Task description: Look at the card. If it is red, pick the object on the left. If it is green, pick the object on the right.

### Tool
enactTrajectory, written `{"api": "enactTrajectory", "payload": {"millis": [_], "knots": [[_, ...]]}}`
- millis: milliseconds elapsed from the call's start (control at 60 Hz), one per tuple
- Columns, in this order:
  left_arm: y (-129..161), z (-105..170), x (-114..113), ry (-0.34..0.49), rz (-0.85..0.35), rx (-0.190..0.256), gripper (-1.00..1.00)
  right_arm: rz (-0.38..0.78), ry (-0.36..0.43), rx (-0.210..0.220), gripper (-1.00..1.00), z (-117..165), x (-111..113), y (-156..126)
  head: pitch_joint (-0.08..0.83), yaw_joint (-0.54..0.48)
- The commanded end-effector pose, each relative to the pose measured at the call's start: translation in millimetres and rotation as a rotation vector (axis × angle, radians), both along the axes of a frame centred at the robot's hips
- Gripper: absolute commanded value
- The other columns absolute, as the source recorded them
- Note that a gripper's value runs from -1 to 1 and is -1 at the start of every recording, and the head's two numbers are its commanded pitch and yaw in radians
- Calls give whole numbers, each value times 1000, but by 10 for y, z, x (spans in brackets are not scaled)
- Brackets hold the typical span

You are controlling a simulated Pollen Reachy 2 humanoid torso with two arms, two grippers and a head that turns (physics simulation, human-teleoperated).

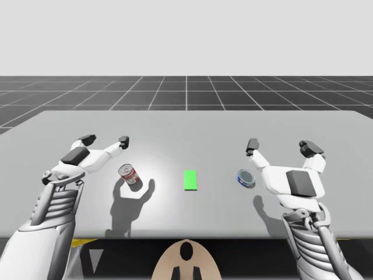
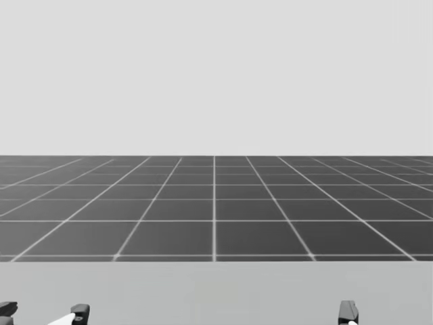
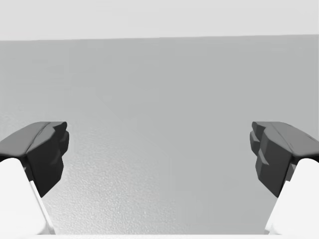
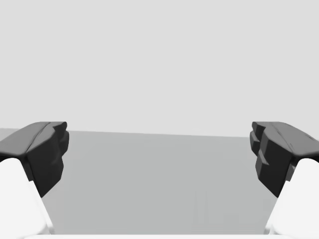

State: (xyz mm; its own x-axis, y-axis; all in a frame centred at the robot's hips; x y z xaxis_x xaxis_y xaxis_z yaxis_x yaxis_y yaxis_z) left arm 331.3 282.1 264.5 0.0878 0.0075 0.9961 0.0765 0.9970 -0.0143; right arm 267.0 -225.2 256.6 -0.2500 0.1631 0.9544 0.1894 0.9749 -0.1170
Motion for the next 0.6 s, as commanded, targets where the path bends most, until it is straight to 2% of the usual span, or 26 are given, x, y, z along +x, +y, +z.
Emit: {"api": "enactTrajectory", "payload": {"millis": [17, 117, 200, 233, 250, 283, 300, 367, 500, 600], "knots": [[4, 1, -1, -6, 3, 5, -1000, -3, 9, 35, -1000, -21, -16, 37, -1, -7], [9, 4, 0, -8, 5, 5, -1000, -3, 6, 20, -1000, -8, -15, 48, 33, -9], [10, 7, -2, -11, 10, 10, -1000, -8, 15, 23, -1000, -5, -12, 45, 105, -11], [11, 9, -3, -12, 11, 12, -1000, -22, 42, 14, -1000, -1, 2, 45, 137, -10], [11, 9, -3, -13, 12, 13, -1000, -23, 46, 21, -1000, -2, 4, 40, 147, -10], [13, 10, -2, -15, 14, 16, -1000, -5, 59, 74, -1000, 2, 7, 29, 192, -7], [14, 10, -2, -15, 14, 16, -1000, -5, 64, 78, -1000, 3, 8, 29, 204, -6], [17, 11, 1, -16, 16, 20, -1000, -4, 60, 57, -1000, -10, 12, 31, 267, 1], [27, 6, 13, -11, 17, 26, -1000, -3, 62, 55, -1000, -18, 17, 41, 404, 5], [33, 1, 22, -6, 19, 26, -1000, -3, 64, 48, -1000, -25, 20, 43, 471, 4]]}}
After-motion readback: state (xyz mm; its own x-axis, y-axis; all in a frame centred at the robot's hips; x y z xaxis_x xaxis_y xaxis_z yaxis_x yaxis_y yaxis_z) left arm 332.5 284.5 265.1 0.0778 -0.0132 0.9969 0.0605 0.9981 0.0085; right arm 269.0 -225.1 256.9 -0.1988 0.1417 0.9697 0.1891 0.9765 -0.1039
